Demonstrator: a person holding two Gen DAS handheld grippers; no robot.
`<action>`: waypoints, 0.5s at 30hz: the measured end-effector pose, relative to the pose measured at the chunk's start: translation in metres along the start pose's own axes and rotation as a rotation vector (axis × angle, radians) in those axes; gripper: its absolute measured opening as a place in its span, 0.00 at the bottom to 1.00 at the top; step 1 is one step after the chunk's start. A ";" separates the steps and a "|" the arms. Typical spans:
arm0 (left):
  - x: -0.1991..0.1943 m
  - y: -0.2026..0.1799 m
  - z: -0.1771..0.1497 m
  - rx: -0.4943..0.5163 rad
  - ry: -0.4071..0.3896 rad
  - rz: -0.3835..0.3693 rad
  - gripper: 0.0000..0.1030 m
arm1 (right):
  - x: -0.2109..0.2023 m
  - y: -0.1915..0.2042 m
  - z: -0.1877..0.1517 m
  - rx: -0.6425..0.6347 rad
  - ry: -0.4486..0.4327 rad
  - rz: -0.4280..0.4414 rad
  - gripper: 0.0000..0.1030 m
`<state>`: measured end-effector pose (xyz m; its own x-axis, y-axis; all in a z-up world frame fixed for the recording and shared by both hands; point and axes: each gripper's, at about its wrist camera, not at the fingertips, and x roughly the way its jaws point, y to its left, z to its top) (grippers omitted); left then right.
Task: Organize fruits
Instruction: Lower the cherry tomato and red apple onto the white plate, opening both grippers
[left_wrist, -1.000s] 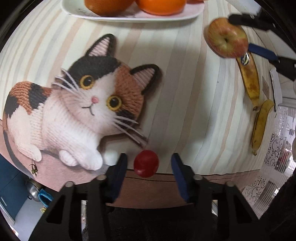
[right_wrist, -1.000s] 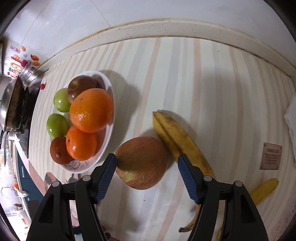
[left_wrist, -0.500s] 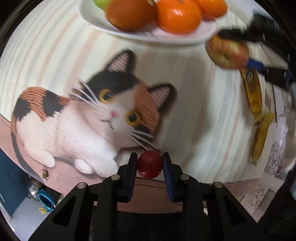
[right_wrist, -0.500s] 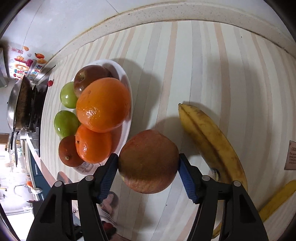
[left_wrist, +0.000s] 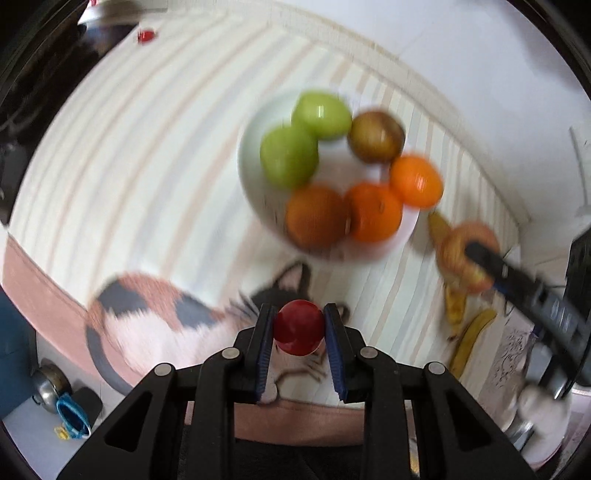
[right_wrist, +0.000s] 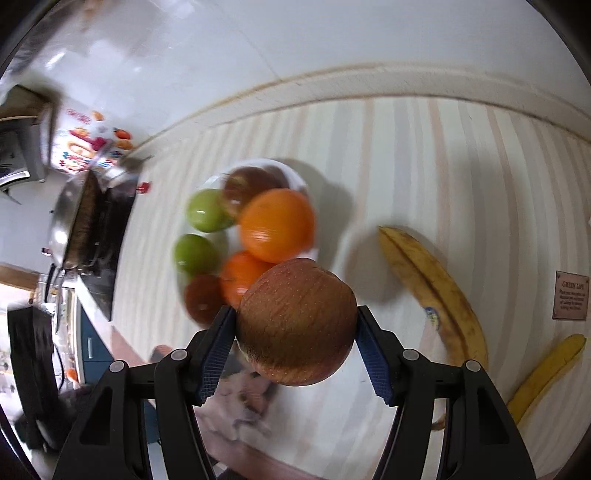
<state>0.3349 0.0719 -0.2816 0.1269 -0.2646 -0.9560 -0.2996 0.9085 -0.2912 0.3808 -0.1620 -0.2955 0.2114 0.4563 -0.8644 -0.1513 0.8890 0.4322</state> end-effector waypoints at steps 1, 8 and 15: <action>-0.002 0.000 0.006 0.003 -0.007 -0.004 0.24 | -0.002 0.007 0.001 -0.009 -0.002 0.001 0.65; -0.012 0.009 0.086 0.063 -0.026 -0.023 0.24 | 0.009 0.049 0.014 0.003 -0.030 -0.024 0.65; 0.001 0.010 0.136 0.171 0.040 -0.021 0.24 | 0.047 0.069 0.035 0.080 -0.032 -0.096 0.65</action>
<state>0.4607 0.1246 -0.2808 0.0926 -0.2939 -0.9513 -0.1316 0.9434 -0.3043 0.4142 -0.0781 -0.2969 0.2519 0.3691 -0.8946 -0.0521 0.9283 0.3683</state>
